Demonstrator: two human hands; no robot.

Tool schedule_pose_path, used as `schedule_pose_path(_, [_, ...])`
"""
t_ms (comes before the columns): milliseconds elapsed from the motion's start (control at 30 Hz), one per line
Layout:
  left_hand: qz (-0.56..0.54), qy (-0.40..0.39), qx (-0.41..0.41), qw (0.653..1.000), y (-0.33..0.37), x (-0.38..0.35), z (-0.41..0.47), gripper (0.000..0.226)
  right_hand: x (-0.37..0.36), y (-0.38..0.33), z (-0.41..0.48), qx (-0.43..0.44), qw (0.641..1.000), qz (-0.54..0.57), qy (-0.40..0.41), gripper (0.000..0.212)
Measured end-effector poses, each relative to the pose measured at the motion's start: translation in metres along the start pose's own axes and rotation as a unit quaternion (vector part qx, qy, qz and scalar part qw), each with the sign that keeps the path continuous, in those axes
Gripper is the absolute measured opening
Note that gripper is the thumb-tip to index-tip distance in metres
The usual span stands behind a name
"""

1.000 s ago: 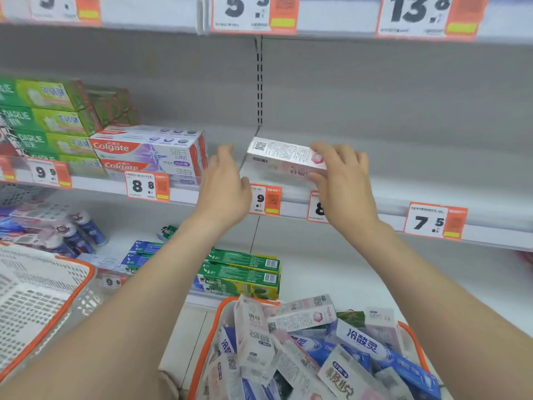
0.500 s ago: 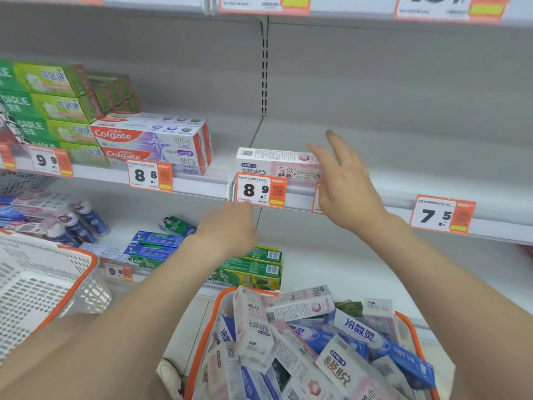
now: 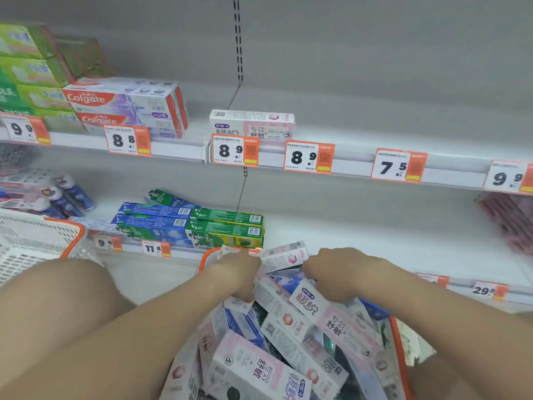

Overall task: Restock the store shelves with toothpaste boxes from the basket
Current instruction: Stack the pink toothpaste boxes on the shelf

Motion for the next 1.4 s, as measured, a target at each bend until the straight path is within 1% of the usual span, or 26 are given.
schedule_pose_path(33, [-0.008, 0.015, 0.002, 1.0, -0.001, 0.004, -0.002, 0.063, -0.008, 0.002, -0.002, -0.001, 1.0, 0.0, -0.012, 0.021])
schedule_pose_path(100, [-0.04, 0.05, 0.004, 0.998, -0.002, 0.016, -0.007, 0.056, -0.021, 0.006, -0.003, -0.004, 1.0, 0.008, -0.026, 0.029])
schedule_pose_path(167, [-0.093, 0.112, 0.01, 0.989, -0.005, 0.035, -0.014, 0.053, -0.032, 0.006, -0.003, -0.009, 0.999, 0.03, -0.044, 0.042])
schedule_pose_path(233, [-0.145, 0.182, 0.015, 0.972, -0.009, 0.055, -0.023, 0.049, -0.045, 0.002, -0.002, -0.008, 0.997, 0.046, -0.069, 0.048])
schedule_pose_path(333, [-0.165, 0.257, 0.029, 0.952, -0.017, 0.08, -0.037, 0.036, -0.049, -0.001, -0.001, -0.004, 0.995, 0.063, -0.082, 0.048])
schedule_pose_path(400, [-0.186, 0.3, 0.041, 0.935, -0.022, 0.094, -0.046, 0.031, -0.04, 0.004, -0.001, -0.005, 0.994, 0.082, -0.079, 0.046])
schedule_pose_path(500, [-0.218, 0.317, 0.043, 0.922, -0.024, 0.112, -0.055, 0.025, -0.014, 0.02, -0.004, -0.011, 0.99, 0.131, -0.053, 0.044])
schedule_pose_path(567, [-0.258, 0.317, 0.047, 0.912, -0.029, 0.124, -0.062, 0.025, 0.014, 0.032, -0.009, -0.023, 0.978, 0.206, 0.002, 0.042])
schedule_pose_path(700, [-0.396, 0.287, 0.037, 0.872, -0.042, 0.139, -0.067, 0.033, 0.068, 0.058, -0.023, -0.048, 0.931, 0.316, 0.177, 0.032])
schedule_pose_path(800, [-0.532, 0.232, 0.021, 0.814, -0.041, 0.136, -0.065, 0.038, 0.089, 0.069, -0.029, -0.045, 0.89, 0.363, 0.271, 0.036])
schedule_pose_path(833, [-0.564, 0.219, 0.016, 0.796, -0.04, 0.135, -0.066, 0.04, 0.093, 0.071, -0.031, -0.046, 0.878, 0.375, 0.294, 0.036])
schedule_pose_path(900, [-0.603, 0.206, -0.003, 0.771, -0.037, 0.134, -0.066, 0.043, 0.102, 0.075, -0.034, -0.054, 0.86, 0.386, 0.329, 0.041])
schedule_pose_path(1000, [-0.621, 0.217, -0.026, 0.753, -0.037, 0.139, -0.068, 0.049, 0.115, 0.078, -0.041, -0.076, 0.854, 0.355, 0.373, 0.047])
schedule_pose_path(1100, [-0.619, 0.271, -0.031, 0.737, -0.042, 0.153, -0.072, 0.057, 0.13, 0.08, -0.047, -0.073, 0.834, 0.348, 0.422, 0.039])
schedule_pose_path(1200, [-0.604, 0.332, -0.044, 0.723, -0.048, 0.171, -0.077, 0.058, 0.145, 0.086, -0.052, -0.06, 0.813, 0.341, 0.468, 0.036])
schedule_pose_path(1300, [-0.563, 0.384, -0.031, 0.731, -0.058, 0.189, -0.084, 0.056, 0.156, 0.098, -0.052, -0.068, 0.785, 0.343, 0.511, 0.035])
schedule_pose_path(1400, [-0.529, 0.404, -0.033, 0.745, -0.068, 0.205, -0.087, 0.052, 0.168, 0.105, -0.054, -0.065, 0.747, 0.331, 0.573, 0.037])
Point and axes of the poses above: each hand's wrist, its own z-axis towards the middle knuckle, its own x-axis out of the back of the hand, y = z × x, the point moved 8 cm from there along z, towards the middle knuckle
